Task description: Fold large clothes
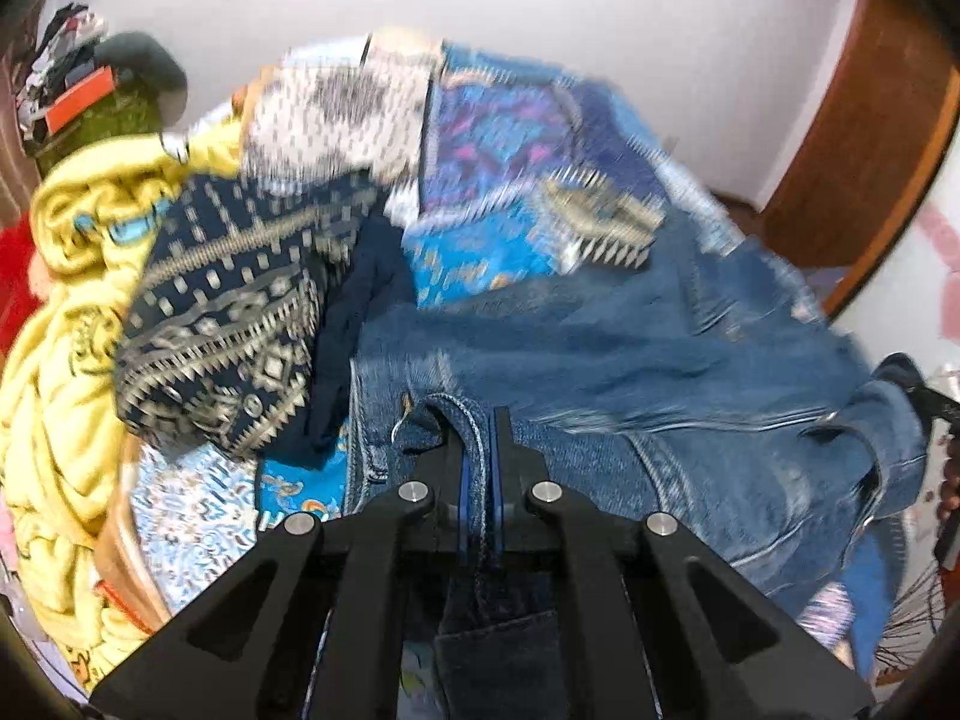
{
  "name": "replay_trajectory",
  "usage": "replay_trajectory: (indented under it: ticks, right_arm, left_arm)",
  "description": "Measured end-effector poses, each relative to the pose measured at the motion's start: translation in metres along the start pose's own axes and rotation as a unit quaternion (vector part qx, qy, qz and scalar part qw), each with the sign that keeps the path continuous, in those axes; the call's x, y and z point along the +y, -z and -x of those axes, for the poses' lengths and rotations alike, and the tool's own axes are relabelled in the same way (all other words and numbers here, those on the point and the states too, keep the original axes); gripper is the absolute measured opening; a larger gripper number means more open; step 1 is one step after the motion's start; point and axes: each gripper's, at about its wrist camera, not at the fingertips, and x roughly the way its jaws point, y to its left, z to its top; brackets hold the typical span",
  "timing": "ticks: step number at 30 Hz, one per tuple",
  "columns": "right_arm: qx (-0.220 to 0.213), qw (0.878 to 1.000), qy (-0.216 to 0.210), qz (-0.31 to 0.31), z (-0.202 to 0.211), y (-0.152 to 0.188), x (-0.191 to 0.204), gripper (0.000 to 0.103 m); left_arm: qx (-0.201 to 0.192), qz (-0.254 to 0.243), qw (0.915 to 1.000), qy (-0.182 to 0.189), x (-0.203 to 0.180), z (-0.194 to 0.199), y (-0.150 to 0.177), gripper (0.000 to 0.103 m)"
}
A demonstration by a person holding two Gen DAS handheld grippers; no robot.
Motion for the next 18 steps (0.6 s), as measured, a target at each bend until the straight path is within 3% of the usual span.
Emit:
replay_trajectory:
  ticks: [3, 9, 13, 15, 16, 17, 18]
  right_arm:
    - [0.018, 1.000, -0.009, 0.011, -0.011, 0.006, -0.008, 0.008]
    - [0.041, 0.998, -0.039, 0.024, 0.001, 0.012, -0.021, 0.009]
    - [0.042, 0.998, -0.011, 0.052, 0.013, 0.017, -0.016, 0.016]
    - [0.033, 0.994, 0.062, 0.083, 0.022, 0.021, -0.010, 0.034]
    - [0.028, 0.991, 0.096, 0.092, 0.026, 0.022, -0.010, 0.058]
    - [0.011, 0.986, 0.132, 0.102, 0.035, 0.025, -0.011, 0.075]
    - [0.005, 0.985, 0.137, 0.103, 0.041, 0.027, -0.014, 0.075]
  left_arm:
    - [0.007, 0.002, 1.0000, -0.002, 0.002, -0.018, 0.008, 0.005]
    - [0.005, -0.019, 0.9998, -0.008, -0.002, -0.017, 0.011, 0.007]
    - [0.012, -0.002, 0.9999, 0.002, 0.004, -0.019, 0.010, 0.008]
    - [0.013, -0.002, 0.9999, -0.001, 0.003, -0.020, 0.009, 0.008]
    - [0.014, -0.007, 0.9999, -0.004, 0.001, -0.021, 0.009, 0.008]
    - [0.015, -0.012, 0.9998, -0.008, 0.000, -0.021, 0.009, 0.008]
    - [0.016, -0.017, 0.9997, -0.011, -0.002, -0.020, 0.009, 0.008]
